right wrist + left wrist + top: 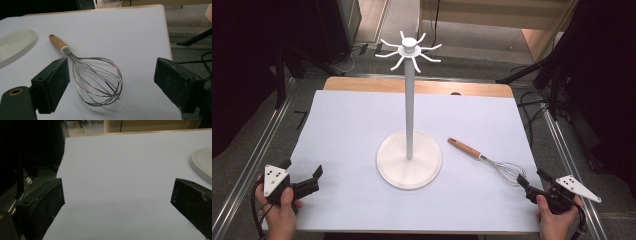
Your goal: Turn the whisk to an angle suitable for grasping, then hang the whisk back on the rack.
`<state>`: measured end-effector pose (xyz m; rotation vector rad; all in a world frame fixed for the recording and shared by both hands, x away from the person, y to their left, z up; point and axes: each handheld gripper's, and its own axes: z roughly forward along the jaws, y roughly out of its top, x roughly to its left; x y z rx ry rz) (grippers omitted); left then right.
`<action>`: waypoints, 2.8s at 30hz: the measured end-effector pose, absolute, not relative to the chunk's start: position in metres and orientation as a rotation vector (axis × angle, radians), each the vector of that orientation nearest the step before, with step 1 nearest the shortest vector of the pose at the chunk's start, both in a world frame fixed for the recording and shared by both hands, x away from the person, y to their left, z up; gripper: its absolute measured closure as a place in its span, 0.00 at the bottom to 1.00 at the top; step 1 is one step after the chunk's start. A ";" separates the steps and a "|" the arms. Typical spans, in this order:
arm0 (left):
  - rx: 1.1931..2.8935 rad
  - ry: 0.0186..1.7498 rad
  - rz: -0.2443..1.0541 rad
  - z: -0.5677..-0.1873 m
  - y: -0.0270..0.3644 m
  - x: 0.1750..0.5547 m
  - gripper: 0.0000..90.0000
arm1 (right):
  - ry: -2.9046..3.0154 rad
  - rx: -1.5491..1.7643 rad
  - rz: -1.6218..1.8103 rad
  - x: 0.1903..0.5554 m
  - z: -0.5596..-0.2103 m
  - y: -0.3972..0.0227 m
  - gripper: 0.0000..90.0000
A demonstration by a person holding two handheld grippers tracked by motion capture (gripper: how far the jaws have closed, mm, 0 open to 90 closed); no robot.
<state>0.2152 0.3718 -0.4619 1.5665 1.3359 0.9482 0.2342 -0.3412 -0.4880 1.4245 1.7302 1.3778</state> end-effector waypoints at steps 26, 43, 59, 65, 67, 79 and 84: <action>1.548 1.334 0.959 -0.462 0.372 0.214 0.00 | 2.028 1.246 1.064 0.252 -0.436 -0.316 0.47; 1.559 1.315 0.995 -0.462 0.369 0.211 0.00 | 2.426 1.059 0.869 0.312 -0.421 -0.259 0.54; 1.565 1.314 0.993 -0.462 0.369 0.212 0.00 | 2.592 0.938 0.621 0.348 -0.413 -0.234 0.62; 1.579 1.316 1.002 -0.462 0.367 0.213 0.00 | 2.660 0.951 0.553 0.360 -0.413 -0.222 0.65; 1.575 1.315 0.998 -0.462 0.368 0.213 0.00 | 2.681 0.933 0.528 0.364 -0.414 -0.217 0.65; 1.567 1.311 0.991 -0.463 0.368 0.213 0.00 | 2.769 0.932 0.431 0.380 -0.421 -0.195 0.64; 1.569 1.307 0.991 -0.463 0.368 0.213 0.00 | 2.787 0.942 0.396 0.384 -0.423 -0.189 0.64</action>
